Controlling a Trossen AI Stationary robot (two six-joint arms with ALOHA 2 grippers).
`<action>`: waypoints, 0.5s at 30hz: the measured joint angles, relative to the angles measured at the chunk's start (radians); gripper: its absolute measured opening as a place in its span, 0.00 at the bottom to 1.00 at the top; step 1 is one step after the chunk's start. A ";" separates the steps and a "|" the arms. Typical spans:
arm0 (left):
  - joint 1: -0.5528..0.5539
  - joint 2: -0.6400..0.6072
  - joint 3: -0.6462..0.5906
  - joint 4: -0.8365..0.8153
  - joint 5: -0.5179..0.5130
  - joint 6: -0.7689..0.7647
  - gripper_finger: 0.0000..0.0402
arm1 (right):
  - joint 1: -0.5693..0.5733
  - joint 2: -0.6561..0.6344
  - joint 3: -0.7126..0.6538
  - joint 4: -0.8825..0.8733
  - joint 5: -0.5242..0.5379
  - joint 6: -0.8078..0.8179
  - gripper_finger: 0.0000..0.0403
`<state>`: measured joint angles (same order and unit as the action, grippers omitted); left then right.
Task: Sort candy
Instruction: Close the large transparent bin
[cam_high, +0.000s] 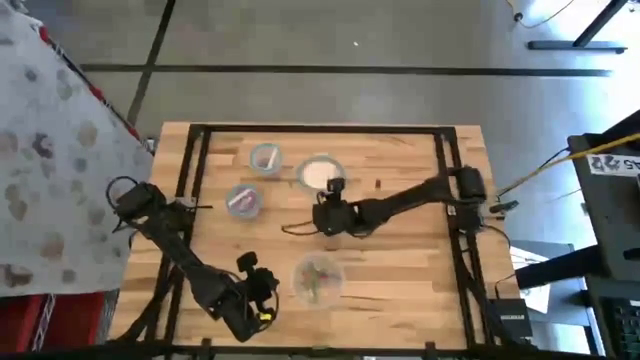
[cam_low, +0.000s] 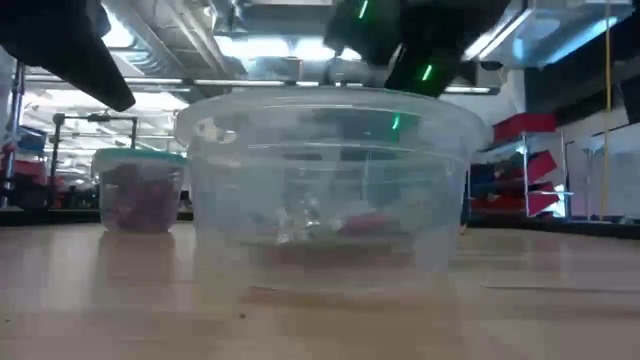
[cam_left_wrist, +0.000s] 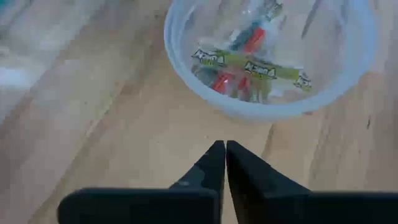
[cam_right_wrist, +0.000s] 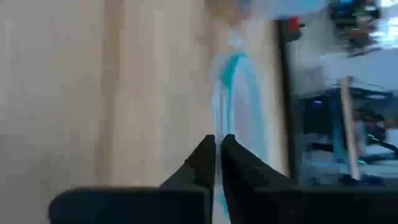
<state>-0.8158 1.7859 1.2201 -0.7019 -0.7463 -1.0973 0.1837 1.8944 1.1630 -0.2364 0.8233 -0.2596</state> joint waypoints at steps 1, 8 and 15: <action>-0.003 0.000 0.000 0.002 -0.009 -0.001 0.00 | 0.030 -0.025 0.000 -0.025 0.029 0.024 0.00; -0.011 0.000 0.007 0.017 -0.122 -0.013 0.00 | 0.271 -0.178 0.001 -0.043 0.165 0.098 0.00; -0.011 0.000 0.051 0.014 -0.202 0.047 0.00 | 0.462 -0.158 0.001 0.052 0.319 0.098 0.00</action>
<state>-0.8268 1.7855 1.2716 -0.6877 -0.9480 -1.0499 0.6460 1.7364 1.1637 -0.1840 1.1427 -0.1618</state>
